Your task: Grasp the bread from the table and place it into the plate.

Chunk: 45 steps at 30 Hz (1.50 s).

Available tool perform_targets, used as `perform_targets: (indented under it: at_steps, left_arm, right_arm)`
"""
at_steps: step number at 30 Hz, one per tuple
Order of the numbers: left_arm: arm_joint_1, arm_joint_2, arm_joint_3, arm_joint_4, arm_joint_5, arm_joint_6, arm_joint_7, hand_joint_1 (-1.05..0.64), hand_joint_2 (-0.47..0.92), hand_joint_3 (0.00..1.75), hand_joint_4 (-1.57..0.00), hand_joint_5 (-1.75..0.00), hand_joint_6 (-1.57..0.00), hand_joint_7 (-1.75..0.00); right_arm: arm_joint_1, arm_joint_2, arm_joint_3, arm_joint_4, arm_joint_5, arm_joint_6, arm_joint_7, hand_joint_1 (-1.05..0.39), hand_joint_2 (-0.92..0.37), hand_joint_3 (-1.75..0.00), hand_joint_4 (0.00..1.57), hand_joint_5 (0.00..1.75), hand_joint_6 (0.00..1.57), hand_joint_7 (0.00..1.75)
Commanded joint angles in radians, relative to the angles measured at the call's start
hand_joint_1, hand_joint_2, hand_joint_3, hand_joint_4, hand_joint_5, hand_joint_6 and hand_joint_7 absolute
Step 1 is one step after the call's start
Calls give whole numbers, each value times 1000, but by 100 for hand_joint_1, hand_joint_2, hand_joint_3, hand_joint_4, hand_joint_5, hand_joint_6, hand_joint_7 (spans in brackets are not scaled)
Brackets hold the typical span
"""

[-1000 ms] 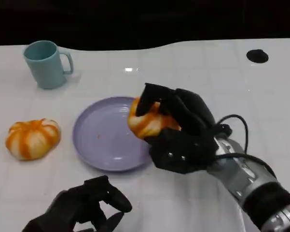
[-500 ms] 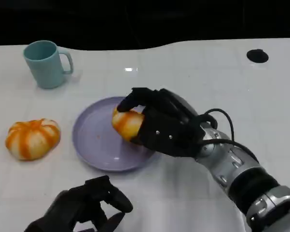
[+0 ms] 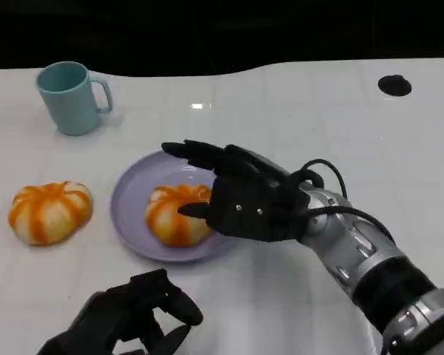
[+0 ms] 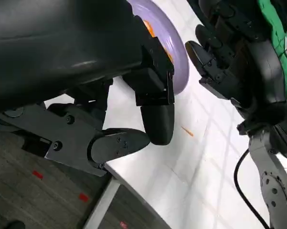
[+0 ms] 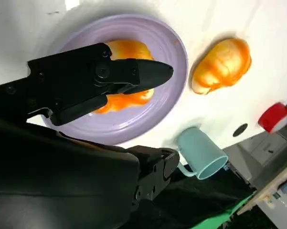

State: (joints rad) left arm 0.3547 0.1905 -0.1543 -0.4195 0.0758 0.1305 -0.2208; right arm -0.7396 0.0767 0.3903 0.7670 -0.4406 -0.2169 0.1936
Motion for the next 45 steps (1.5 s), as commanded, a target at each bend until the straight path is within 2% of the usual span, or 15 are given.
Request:
perform_targets:
  at_steps: [1, 11, 14, 19, 20, 21, 22, 23, 25, 31, 32, 37, 41, 42, 45]
  left_arm:
    - [3, 6, 9, 9, -3, -29, 4, -20, 83, 62, -63, -175, -63, -126]
    - [-18, 15, 14, 20, 11, -24, 7, -20, 78, 69, -62, -175, -62, -130]
    - [-23, 13, 15, 25, 13, -26, 8, -21, 77, 70, -63, -175, -62, -129]
    - [-22, 11, 15, 23, 9, -26, 7, -21, 77, 71, -64, -175, -62, -129]
    - [-22, 11, 15, 22, 8, -24, 6, -21, 77, 71, -64, -175, -62, -129]
    - [-22, 11, 15, 18, 8, -16, 6, -21, 77, 72, -64, -175, -62, -129]
    - [-23, 11, 15, 14, 9, -8, 6, -20, 77, 72, -62, -175, -62, -129]
    - [-23, 11, 14, 13, 10, -5, 6, -20, 77, 72, -62, -175, -62, -128]
    - [-23, 13, 14, 14, 11, -5, 5, -21, 77, 72, -62, -175, -62, -128]
    - [-15, 23, 20, 2, 16, -7, 0, -22, 78, 70, -63, -175, -62, -127]
    - [-13, 22, 21, 2, 14, -7, 0, -22, 78, 70, -63, -175, -62, -127]
    - [-10, 20, 18, -2, 15, -8, -2, -22, 78, 70, -63, -175, -63, -127]
    - [-8, 16, 17, -11, 12, 6, -3, -22, 78, 69, -63, -175, -63, -126]
    - [-7, 16, 16, -14, 11, 11, -4, -23, 78, 69, -63, -175, -63, -126]
    - [-7, 16, 17, -22, 9, 25, -5, -23, 79, 68, -62, -175, -63, -126]
  right_arm:
    - [50, -46, 2, -102, 8, 19, 29, -69, -92, -42, 2, 3, 12, 0]
    - [202, -153, -24, -374, 40, 42, 81, -66, -92, -41, 11, 9, 17, 3]
    - [272, -194, -40, -455, 66, 16, 88, -63, -92, -38, 15, 12, 20, 4]
    - [402, -264, -89, -574, 123, -81, 82, -58, -92, -33, 29, 23, 32, 10]
    - [423, -274, -99, -593, 132, -96, 79, -57, -92, -32, 30, 26, 34, 11]
    - [452, -289, -115, -616, 140, -123, 70, -56, -92, -31, 26, 41, 35, 11]
    - [474, -301, -127, -634, 146, -142, 65, -55, -92, -30, 22, 64, 38, 13]
    - [500, -315, -142, -651, 160, -161, 65, -53, -92, -30, 20, 73, 40, 14]
    - [547, -333, -168, -690, 188, -168, 74, -50, -92, -28, 21, 83, 44, 17]
    - [680, -380, -220, -814, 234, -151, 88, -43, -92, -26, 28, 94, 53, 22]
    - [699, -382, -227, -832, 240, -146, 89, -41, -92, -25, 28, 103, 55, 25]
    - [780, -397, -270, -896, 244, -145, 75, -39, -92, -22, 33, 124, 60, 39]
    - [844, -391, -306, -944, 246, -135, 54, -35, -92, -20, 43, 132, 56, 75]
    - [856, -389, -312, -954, 239, -131, 46, -32, -92, -20, 48, 136, 59, 83]
    - [904, -371, -326, -999, 213, -98, 8, -22, -89, -25, 56, 148, 65, 96]
